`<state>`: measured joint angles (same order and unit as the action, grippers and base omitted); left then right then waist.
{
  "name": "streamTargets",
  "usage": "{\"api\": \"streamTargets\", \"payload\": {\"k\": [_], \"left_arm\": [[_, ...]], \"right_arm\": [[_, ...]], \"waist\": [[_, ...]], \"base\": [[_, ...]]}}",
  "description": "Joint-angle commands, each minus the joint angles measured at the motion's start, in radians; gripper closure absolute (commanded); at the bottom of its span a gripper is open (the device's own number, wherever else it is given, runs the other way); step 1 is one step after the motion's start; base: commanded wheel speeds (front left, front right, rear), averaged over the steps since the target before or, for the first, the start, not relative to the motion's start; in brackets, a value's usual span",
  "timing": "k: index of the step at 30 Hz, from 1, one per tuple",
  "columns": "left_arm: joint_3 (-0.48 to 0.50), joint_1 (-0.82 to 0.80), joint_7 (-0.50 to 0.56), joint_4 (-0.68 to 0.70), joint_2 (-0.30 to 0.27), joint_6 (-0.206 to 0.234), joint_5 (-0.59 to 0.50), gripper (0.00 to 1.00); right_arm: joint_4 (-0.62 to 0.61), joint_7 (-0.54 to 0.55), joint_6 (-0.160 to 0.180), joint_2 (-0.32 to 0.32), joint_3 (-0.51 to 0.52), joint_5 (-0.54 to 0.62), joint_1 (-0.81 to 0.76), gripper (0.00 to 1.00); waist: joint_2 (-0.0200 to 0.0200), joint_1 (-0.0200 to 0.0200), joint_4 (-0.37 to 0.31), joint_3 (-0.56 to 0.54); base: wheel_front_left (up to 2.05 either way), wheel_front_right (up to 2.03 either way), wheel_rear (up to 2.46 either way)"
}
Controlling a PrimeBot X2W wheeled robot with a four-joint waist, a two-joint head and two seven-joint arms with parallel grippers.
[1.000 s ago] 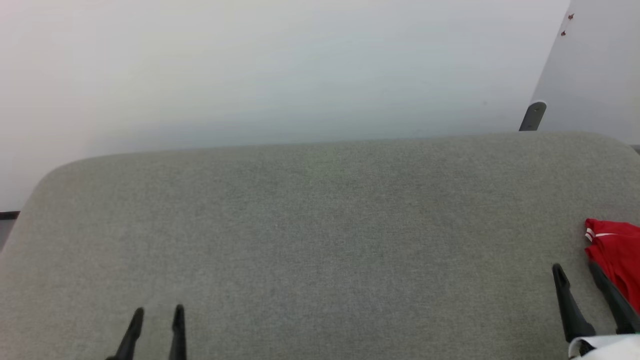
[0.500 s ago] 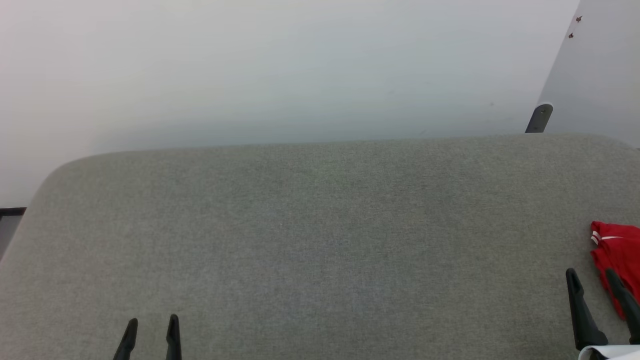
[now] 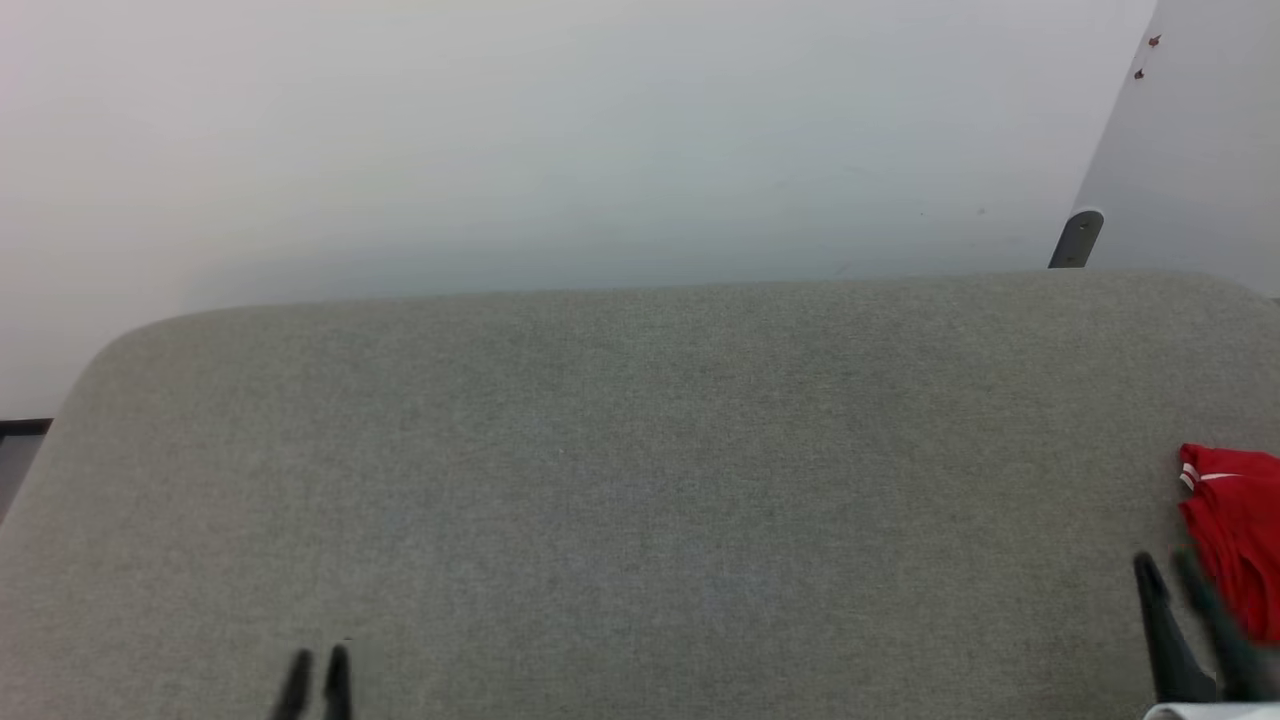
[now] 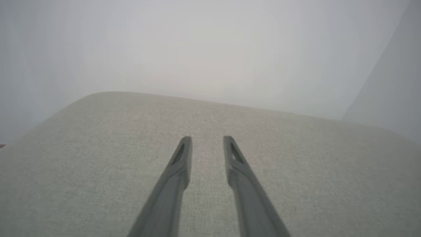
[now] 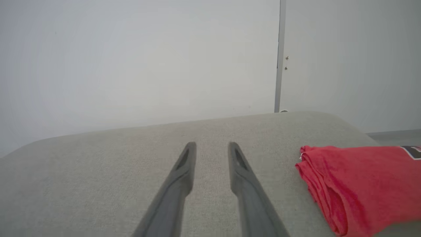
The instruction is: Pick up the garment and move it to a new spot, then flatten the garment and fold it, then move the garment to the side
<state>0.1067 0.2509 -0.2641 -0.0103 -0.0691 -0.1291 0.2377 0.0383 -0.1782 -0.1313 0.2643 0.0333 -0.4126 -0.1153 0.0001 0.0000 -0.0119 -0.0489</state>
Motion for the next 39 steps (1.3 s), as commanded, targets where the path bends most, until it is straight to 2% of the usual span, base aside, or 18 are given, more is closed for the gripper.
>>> {"api": "streamTargets", "payload": {"k": [1,3,23,39], "left_arm": [[-0.002,0.002,0.001,-0.011,0.003,0.000,0.005,1.00],[-0.004,0.004,0.001,-0.032,0.008,0.000,0.006,1.00],[-0.015,-0.092,0.087,-0.086,0.000,0.000,0.371,1.00],[-0.019,-0.150,0.142,-0.116,-0.003,-0.001,0.591,1.00]], "right_arm": [[0.012,0.003,0.000,-0.007,-0.003,-0.005,-0.003,1.00],[0.031,0.004,0.000,-0.019,-0.008,-0.006,-0.009,1.00],[0.075,0.078,0.000,-0.069,0.016,-0.314,0.054,1.00],[0.102,0.124,0.000,-0.099,0.030,-0.503,0.092,1.00]], "waist": [[-0.0001,0.0000,0.000,0.000],[-0.0001,0.0000,0.000,0.000],[-0.0001,0.0000,0.002,0.008],[-0.0001,0.0000,0.003,0.015]], "base": [[0.00,0.00,0.00],[0.00,0.00,0.00],[0.00,0.00,0.00],[0.00,0.00,0.00]]}}
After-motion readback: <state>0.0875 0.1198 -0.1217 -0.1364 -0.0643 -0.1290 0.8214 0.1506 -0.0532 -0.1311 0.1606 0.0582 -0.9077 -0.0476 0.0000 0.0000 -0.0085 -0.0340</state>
